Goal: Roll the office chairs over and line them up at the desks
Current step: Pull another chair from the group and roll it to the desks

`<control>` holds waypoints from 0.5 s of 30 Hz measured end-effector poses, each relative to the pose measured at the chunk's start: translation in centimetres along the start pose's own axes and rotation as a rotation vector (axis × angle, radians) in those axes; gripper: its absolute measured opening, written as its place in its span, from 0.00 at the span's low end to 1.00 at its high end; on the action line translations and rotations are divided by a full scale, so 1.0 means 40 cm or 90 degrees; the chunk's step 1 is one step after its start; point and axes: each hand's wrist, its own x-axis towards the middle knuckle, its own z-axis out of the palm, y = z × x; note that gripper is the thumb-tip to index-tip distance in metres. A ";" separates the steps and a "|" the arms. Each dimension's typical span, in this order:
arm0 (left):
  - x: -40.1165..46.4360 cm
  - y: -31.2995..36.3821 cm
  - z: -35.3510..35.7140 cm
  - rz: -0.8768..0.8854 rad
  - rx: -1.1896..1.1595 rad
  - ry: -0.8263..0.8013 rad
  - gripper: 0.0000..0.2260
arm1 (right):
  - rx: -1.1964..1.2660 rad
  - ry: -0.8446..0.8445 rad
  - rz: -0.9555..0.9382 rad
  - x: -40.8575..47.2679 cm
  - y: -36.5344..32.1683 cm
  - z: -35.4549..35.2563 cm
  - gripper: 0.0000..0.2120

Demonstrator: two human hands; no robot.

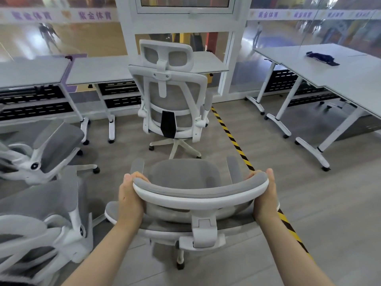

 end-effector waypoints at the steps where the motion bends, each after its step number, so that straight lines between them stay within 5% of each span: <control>1: 0.004 0.002 0.009 0.002 0.005 0.005 0.25 | 0.006 0.002 -0.002 0.008 -0.001 -0.001 0.25; 15: -0.035 0.011 0.132 0.013 0.020 0.047 0.28 | 0.003 -0.019 -0.027 0.130 -0.029 -0.068 0.27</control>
